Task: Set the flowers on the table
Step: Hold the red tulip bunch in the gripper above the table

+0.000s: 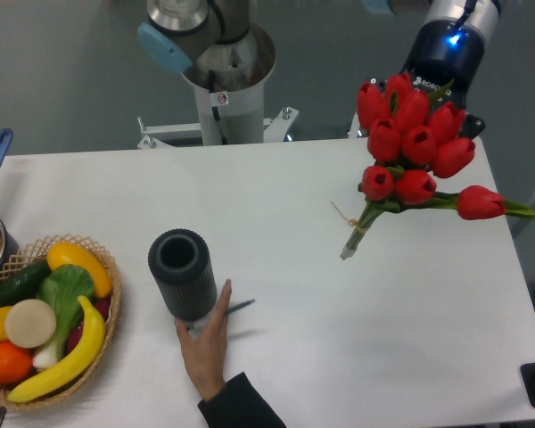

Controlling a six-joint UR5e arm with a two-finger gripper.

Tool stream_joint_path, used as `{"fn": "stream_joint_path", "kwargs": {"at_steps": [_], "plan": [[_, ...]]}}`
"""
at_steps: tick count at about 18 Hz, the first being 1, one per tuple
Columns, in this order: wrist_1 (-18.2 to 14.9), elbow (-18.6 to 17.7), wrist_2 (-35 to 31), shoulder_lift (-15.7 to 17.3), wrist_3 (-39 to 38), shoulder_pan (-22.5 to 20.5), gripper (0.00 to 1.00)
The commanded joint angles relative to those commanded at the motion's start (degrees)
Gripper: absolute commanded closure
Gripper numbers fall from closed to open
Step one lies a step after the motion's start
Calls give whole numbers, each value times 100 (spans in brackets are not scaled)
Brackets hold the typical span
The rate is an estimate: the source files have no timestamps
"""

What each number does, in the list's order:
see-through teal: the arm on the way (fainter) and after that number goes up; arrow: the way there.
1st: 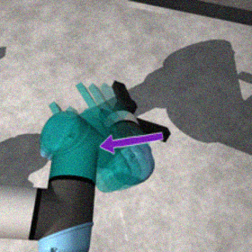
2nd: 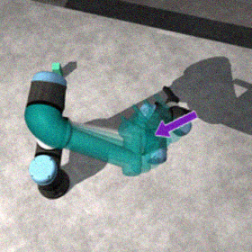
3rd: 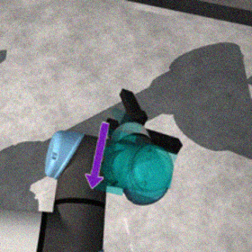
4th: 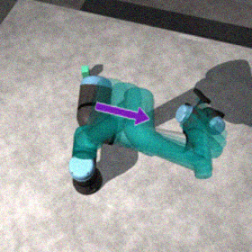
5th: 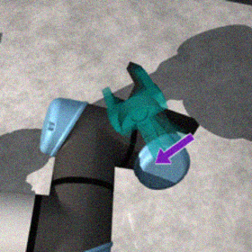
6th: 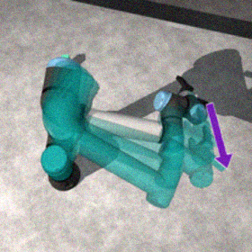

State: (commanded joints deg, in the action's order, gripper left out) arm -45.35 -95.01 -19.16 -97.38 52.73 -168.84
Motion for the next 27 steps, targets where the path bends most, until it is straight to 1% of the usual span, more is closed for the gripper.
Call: {"fn": "stream_joint_path", "kwargs": {"at_steps": [7, 11, 12, 14, 19, 22, 23, 26, 27], "plan": [[-9, -79, -61, 27, 140, -149, 60], [-9, -369, -123, 44, 684, -246, 60], [-17, -413, -254, 88, 825, -272, 60], [-26, -440, -779, 167, 975, -264, 60], [-53, -519, -2080, 342, 1002, -159, 60], [-70, -633, -2994, 422, 1002, 52, 61], [-114, -650, -3302, 431, 1002, 131, 63], [-500, -677, -4189, 439, 1002, 377, 63], [-562, -686, -4462, 431, 1011, 465, 63]]}}
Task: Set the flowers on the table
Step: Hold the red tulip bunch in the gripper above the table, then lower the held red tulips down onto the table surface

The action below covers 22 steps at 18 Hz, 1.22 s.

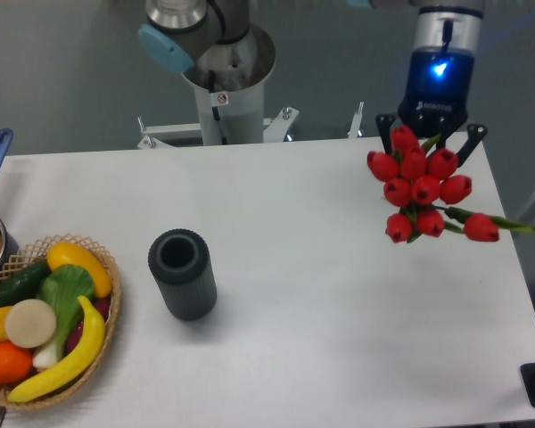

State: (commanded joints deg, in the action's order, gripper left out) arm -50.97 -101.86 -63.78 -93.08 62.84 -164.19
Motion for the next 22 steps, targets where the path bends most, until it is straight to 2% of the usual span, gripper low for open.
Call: {"fn": "stream_joint_path", "kwargs": {"at_steps": [2, 8, 12, 14, 18, 22], "plan": [[-62, -9, -405, -26, 79, 185, 63], [-624, -131, -1241, -79, 710, 352, 62], [-651, -220, -1417, -254, 861, 379, 62], [-660, -194, -1601, -412, 940, 431, 62], [-642, -132, -2173, -939, 941, 774, 62], [-607, -36, -2200, -1265, 941, 862, 62]]}}
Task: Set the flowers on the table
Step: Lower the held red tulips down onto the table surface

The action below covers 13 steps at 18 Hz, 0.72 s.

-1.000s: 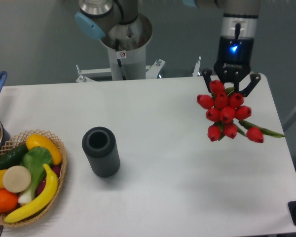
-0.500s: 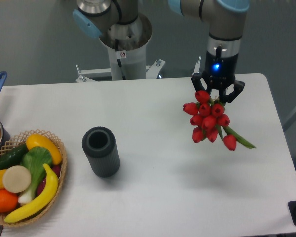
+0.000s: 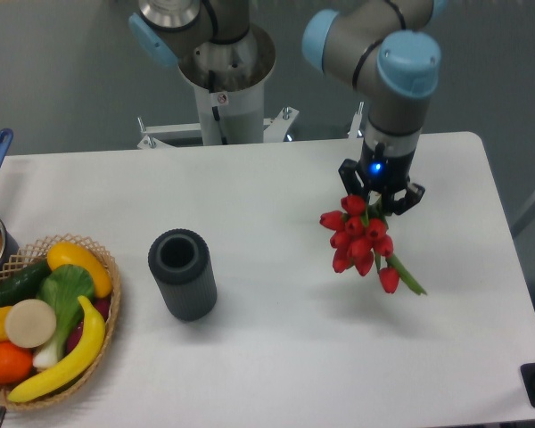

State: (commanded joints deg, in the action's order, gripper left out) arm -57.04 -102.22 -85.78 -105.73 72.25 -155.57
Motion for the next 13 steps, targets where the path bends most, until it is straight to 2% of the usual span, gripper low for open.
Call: {"fn": "stream_joint_path", "kwargs": {"at_steps": [8, 13], "plan": [[-18, 71, 44, -273, -53, 150, 61], [113, 106, 53, -405, -70, 246, 54]]}}
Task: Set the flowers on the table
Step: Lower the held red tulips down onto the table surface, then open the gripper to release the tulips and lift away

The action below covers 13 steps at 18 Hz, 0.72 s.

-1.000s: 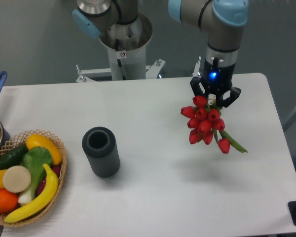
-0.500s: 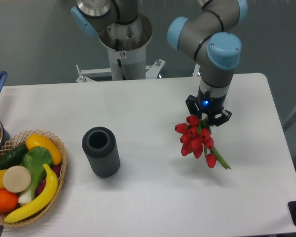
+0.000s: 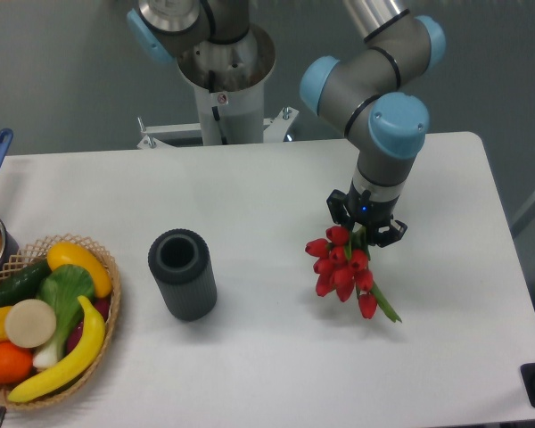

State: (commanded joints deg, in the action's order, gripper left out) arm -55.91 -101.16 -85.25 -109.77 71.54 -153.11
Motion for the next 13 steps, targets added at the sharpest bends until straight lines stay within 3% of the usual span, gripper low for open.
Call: {"fn": "stream_joint_path", "kwargs": {"at_steps": [4, 5, 6, 7, 8, 9, 13], "plan": [[36, 0, -9, -62, 0, 44, 54], [36, 0, -9, -70, 9, 44, 50], [62, 0, -9, -88, 44, 44, 38], [71, 9, -9, -97, 44, 44, 35], [89, 9, -9, -97, 53, 44, 24], [150, 9, -9, -97, 61, 36, 2], [396, -35, -9, -44, 9, 27, 0]]}}
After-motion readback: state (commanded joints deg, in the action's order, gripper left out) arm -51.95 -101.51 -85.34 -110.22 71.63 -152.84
